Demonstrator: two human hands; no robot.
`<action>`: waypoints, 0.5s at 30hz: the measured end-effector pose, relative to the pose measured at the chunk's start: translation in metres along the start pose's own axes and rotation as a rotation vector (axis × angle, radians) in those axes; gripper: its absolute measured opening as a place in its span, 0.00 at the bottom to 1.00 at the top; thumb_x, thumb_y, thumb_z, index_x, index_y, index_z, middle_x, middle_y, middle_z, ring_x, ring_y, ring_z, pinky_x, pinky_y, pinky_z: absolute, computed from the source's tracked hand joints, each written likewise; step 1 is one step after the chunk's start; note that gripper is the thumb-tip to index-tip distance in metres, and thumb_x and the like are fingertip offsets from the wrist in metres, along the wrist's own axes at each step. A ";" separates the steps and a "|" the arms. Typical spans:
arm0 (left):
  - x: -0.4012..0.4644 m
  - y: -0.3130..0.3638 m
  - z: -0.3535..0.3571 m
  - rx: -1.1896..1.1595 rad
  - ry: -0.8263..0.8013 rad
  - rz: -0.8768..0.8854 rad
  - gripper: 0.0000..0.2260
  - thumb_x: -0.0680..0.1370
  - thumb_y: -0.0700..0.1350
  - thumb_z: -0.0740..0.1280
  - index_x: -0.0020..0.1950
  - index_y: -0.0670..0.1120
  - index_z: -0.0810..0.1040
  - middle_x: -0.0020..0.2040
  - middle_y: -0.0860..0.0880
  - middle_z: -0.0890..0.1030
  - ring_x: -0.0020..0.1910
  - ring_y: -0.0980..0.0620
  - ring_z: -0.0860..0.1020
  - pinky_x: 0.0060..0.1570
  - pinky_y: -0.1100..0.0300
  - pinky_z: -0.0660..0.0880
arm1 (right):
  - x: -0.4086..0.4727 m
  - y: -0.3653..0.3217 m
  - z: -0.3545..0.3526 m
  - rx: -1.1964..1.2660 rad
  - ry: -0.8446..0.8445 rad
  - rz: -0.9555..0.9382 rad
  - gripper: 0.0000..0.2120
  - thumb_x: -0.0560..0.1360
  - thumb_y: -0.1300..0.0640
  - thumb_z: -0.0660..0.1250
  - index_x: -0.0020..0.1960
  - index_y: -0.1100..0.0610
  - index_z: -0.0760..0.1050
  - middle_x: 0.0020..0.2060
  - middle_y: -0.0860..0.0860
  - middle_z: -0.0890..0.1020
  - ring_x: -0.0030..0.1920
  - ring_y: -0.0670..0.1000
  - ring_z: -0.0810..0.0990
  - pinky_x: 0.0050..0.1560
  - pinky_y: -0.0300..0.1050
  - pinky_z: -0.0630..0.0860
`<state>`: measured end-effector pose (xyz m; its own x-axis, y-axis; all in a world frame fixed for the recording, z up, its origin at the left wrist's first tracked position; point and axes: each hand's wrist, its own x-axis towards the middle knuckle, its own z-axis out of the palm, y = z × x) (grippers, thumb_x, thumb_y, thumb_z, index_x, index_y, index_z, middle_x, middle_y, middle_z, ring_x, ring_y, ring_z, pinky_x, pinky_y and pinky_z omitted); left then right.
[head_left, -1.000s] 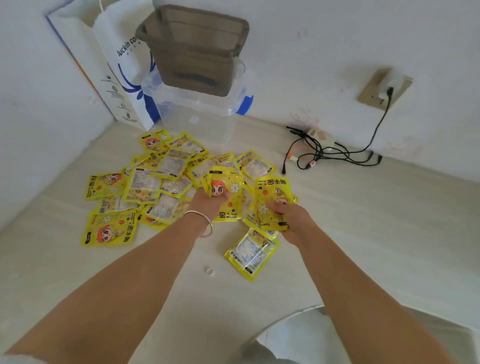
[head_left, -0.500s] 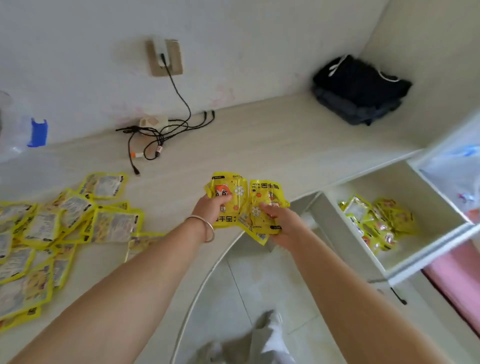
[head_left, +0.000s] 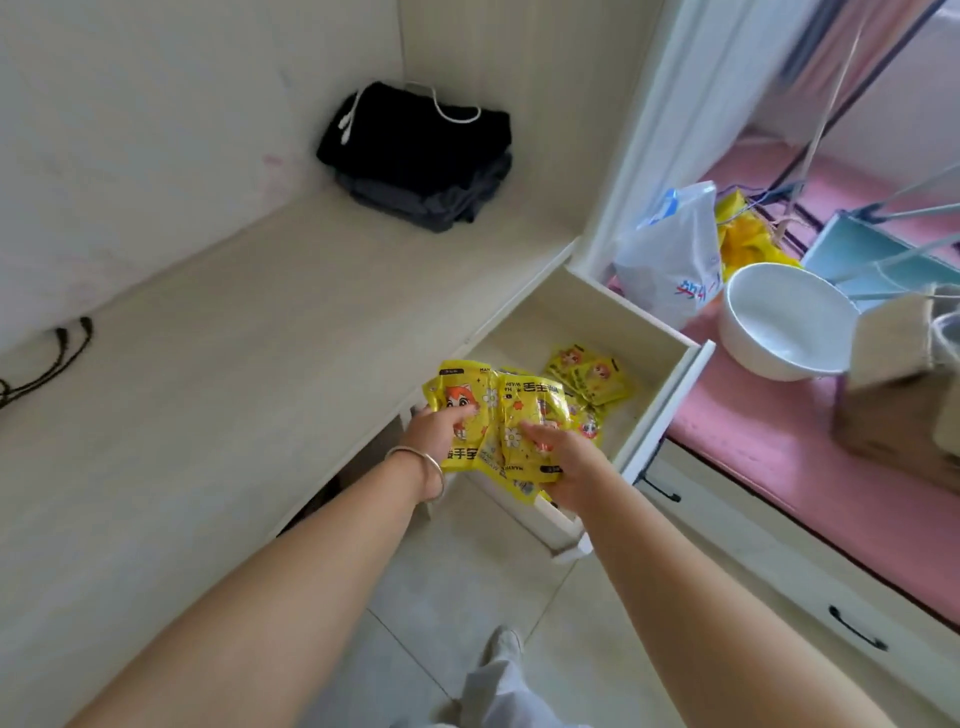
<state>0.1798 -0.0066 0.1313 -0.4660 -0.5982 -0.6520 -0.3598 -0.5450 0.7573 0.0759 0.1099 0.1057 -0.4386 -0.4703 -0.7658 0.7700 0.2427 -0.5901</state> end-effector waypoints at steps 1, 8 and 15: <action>0.008 -0.001 0.012 0.027 -0.002 -0.010 0.13 0.74 0.43 0.68 0.57 0.42 0.77 0.50 0.40 0.81 0.48 0.41 0.81 0.51 0.49 0.79 | 0.005 -0.006 -0.009 0.012 0.013 0.006 0.14 0.73 0.62 0.69 0.58 0.61 0.75 0.52 0.59 0.81 0.50 0.60 0.82 0.51 0.53 0.79; 0.073 -0.007 0.060 0.196 -0.063 -0.140 0.14 0.74 0.42 0.68 0.59 0.41 0.75 0.52 0.40 0.81 0.55 0.40 0.80 0.59 0.45 0.76 | 0.046 -0.020 -0.054 0.097 0.101 0.115 0.04 0.77 0.60 0.65 0.49 0.60 0.74 0.41 0.55 0.79 0.40 0.55 0.79 0.39 0.47 0.76; 0.151 -0.030 0.084 0.417 -0.100 -0.258 0.27 0.77 0.46 0.66 0.73 0.41 0.62 0.70 0.44 0.70 0.69 0.41 0.68 0.67 0.48 0.65 | 0.110 -0.013 -0.075 0.111 0.309 0.216 0.07 0.71 0.59 0.72 0.47 0.58 0.77 0.50 0.56 0.81 0.49 0.57 0.80 0.59 0.55 0.76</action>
<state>0.0517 -0.0314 0.0134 -0.3872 -0.4047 -0.8285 -0.7565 -0.3742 0.5363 -0.0166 0.1188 0.0100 -0.3672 -0.1366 -0.9201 0.8979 0.2064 -0.3889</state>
